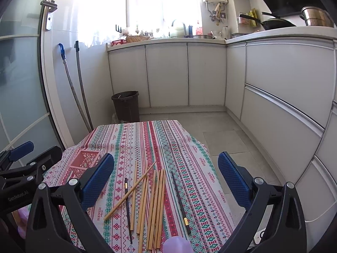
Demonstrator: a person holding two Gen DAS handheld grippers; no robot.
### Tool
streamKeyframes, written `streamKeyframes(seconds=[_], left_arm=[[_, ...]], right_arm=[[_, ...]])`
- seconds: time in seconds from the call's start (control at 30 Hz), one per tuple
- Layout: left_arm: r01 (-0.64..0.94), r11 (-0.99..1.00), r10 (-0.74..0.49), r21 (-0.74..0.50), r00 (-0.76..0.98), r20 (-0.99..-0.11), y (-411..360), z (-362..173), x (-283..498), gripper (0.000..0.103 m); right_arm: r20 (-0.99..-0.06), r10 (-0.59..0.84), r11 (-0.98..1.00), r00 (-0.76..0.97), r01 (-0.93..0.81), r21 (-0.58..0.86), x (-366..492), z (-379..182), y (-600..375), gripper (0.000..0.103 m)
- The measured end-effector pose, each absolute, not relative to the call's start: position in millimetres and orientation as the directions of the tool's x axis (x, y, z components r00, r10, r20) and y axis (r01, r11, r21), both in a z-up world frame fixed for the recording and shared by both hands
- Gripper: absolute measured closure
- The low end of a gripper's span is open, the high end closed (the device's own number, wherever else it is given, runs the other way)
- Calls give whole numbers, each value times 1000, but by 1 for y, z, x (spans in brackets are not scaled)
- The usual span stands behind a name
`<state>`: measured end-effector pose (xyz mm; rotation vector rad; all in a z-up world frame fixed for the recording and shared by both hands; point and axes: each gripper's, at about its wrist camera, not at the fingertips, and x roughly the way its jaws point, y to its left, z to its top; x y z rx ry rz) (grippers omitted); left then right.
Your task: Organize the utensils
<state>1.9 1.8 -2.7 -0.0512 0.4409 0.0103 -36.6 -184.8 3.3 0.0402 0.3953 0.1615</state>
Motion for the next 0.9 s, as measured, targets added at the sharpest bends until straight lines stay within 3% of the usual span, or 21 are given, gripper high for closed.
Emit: streamKeyframes(seconds=[0.9], left_arm=[[-27,993,-25,-113,903,-429,8,-11,2,7]], right_arm=[[-386,158,987,909,-142,70,-35,-1,-181,7]])
